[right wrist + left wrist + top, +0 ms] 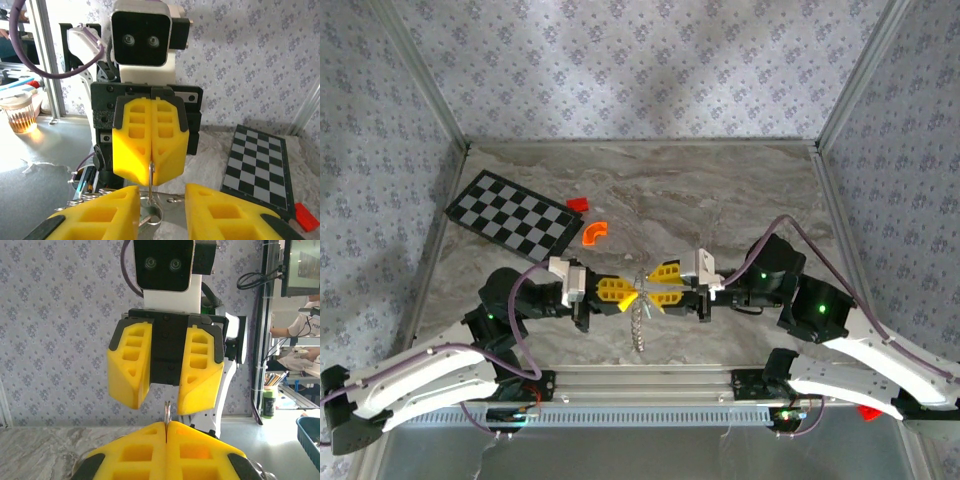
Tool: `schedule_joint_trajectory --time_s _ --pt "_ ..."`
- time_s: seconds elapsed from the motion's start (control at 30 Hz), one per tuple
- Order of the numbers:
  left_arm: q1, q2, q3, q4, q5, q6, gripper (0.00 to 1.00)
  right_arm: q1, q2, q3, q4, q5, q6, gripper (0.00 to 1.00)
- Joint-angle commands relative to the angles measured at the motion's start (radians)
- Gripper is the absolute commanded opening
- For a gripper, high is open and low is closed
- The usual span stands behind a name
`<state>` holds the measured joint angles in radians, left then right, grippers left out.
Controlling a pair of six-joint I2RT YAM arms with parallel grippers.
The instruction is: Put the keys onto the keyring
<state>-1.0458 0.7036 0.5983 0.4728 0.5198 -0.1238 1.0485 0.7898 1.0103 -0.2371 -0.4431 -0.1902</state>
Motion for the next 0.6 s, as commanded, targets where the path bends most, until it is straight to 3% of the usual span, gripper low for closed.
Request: schedule_joint_trajectory --time_s 0.0,0.2,0.57 --pt "0.000 0.001 0.003 0.129 -0.007 -0.023 0.00 -0.005 0.005 -0.006 0.046 -0.020 0.027 0.27" --pt "0.000 0.008 -0.004 0.157 -0.024 -0.028 0.00 -0.005 0.008 -0.006 0.045 -0.028 0.031 0.24" --pt "0.000 0.029 -0.010 0.165 -0.027 -0.039 0.00 -0.008 0.011 -0.006 0.040 -0.029 0.024 0.04"
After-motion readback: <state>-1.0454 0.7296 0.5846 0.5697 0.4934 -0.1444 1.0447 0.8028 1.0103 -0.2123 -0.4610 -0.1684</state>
